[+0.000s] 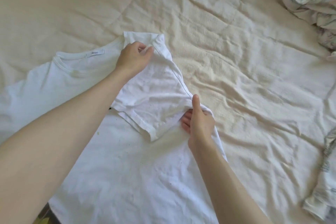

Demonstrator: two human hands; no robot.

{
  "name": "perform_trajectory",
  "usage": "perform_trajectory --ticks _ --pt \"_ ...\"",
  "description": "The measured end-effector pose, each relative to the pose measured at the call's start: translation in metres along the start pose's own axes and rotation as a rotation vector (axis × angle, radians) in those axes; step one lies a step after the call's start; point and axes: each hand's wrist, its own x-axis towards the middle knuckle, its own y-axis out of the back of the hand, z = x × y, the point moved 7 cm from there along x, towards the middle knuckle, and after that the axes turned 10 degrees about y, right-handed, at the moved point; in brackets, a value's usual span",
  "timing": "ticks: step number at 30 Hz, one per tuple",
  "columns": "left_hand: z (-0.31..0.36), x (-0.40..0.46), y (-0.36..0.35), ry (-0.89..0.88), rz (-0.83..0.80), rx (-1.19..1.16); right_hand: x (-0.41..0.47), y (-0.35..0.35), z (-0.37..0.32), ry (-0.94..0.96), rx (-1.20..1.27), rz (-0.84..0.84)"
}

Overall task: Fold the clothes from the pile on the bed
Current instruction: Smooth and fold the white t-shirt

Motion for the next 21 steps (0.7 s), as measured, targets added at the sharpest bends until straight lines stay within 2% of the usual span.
perform_trajectory --ticks 2,6,10,13,16,19,21 --pt "0.013 0.007 -0.014 0.011 -0.038 -0.026 0.004 0.000 0.000 -0.034 0.055 0.079" --pt "0.023 0.017 -0.021 0.057 -0.064 -0.364 0.010 0.009 -0.001 -0.043 0.112 0.138" --pt "0.025 0.014 -0.024 0.065 -0.083 -0.517 0.013 0.012 0.004 -0.133 0.348 0.044" --pt "0.028 0.012 -0.029 0.133 -0.169 -0.668 0.011 0.006 0.004 -0.213 0.657 -0.063" --pt "0.036 0.013 -0.025 0.178 -0.171 -0.827 0.012 0.004 0.001 -0.276 0.833 -0.065" --pt "0.041 0.014 -0.028 0.183 -0.228 -0.900 0.014 0.005 -0.002 -0.237 0.760 -0.082" --pt "0.036 0.010 -0.024 0.102 -0.172 -0.614 0.014 0.009 0.000 -0.142 0.541 -0.092"
